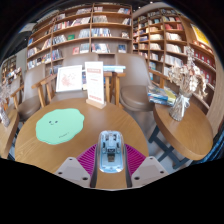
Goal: Arrange mouse
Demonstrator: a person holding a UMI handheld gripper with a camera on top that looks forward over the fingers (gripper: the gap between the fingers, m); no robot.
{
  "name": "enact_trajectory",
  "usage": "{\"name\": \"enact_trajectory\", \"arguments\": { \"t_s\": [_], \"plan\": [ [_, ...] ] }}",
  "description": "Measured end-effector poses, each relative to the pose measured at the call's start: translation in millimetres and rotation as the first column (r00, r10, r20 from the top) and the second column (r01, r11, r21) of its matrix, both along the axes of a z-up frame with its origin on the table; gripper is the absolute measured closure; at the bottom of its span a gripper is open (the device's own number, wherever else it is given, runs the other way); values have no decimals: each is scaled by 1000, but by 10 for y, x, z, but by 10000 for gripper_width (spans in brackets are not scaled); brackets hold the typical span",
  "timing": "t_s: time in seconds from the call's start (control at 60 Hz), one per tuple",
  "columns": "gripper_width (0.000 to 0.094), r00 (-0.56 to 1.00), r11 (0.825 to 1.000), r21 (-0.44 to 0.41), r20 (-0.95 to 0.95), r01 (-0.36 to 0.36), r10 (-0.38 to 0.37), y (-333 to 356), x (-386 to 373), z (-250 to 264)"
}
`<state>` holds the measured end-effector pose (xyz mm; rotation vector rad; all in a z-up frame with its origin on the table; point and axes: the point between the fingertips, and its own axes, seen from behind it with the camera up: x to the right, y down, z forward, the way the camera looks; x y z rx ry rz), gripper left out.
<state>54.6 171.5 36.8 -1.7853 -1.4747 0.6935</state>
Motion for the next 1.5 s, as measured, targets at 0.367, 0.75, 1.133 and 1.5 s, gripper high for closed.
{"name": "enact_trajectory", "arguments": {
  "t_s": [0.367, 0.75, 1.133, 1.5],
  "plan": [
    [537, 985, 988, -30, -89, -152, 149, -1552, -1378, 523],
    [482, 990, 990, -42, 39, -134, 136, -2051, -1610, -460],
    [86, 986, 987, 35, -64, -154, 156, -1910, -956, 376],
    [86, 978, 988, 56, -138, -147, 153, -1612, 1087, 992]
  ]
}}
